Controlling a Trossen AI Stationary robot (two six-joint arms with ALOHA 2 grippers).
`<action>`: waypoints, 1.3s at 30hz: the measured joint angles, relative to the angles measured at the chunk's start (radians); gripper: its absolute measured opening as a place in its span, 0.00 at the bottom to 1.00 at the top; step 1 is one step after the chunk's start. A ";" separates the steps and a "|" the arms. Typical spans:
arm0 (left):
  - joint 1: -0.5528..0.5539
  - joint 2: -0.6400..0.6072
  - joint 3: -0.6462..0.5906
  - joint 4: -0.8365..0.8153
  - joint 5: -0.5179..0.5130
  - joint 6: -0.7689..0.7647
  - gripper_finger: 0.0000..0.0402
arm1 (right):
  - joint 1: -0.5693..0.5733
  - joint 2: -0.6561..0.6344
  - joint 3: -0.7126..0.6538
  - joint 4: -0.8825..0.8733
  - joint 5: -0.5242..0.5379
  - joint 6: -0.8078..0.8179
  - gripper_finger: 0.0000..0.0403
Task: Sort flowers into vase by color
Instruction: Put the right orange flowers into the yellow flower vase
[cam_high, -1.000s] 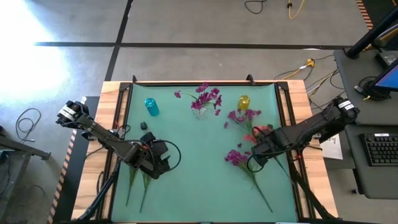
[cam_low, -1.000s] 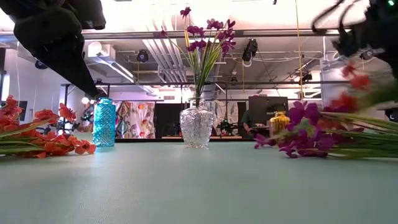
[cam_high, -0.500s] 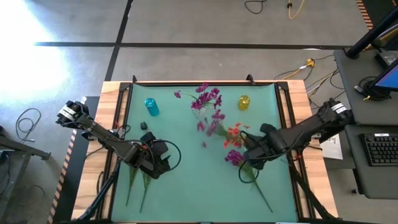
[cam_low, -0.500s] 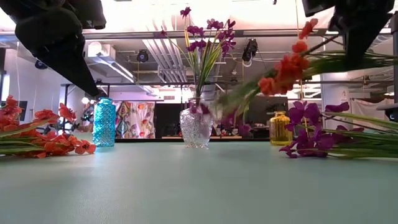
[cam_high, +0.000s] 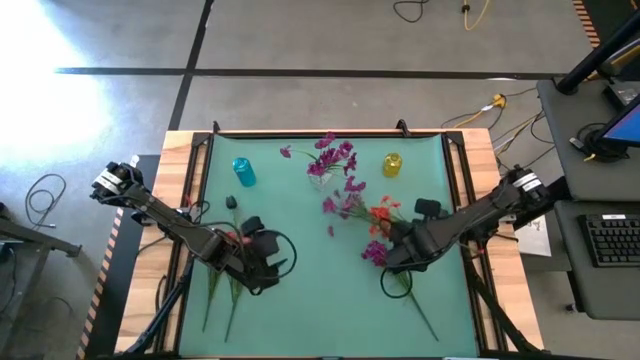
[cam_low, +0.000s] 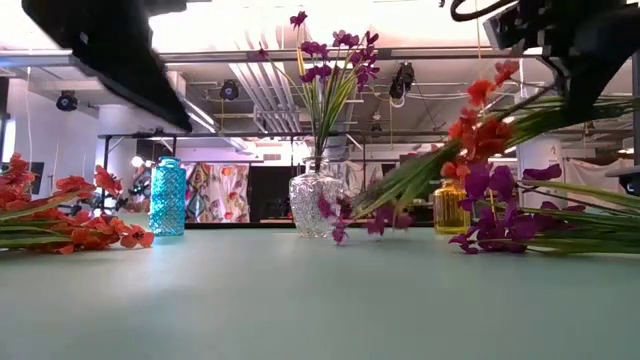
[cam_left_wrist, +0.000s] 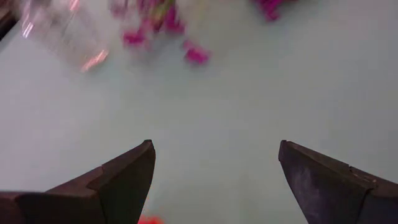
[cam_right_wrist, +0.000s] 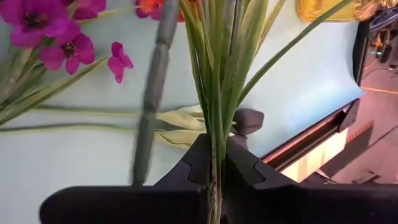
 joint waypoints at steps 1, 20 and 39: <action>0.000 0.001 0.000 0.036 0.000 0.039 0.81 | 0.000 0.003 0.000 -0.001 0.005 -0.008 0.03; 0.002 0.006 0.000 0.227 -0.052 0.270 0.81 | 0.022 0.003 0.049 0.067 -0.025 0.014 0.03; 0.168 0.276 0.032 0.880 -0.052 0.866 0.81 | 0.035 -0.014 0.085 0.098 0.043 0.036 0.03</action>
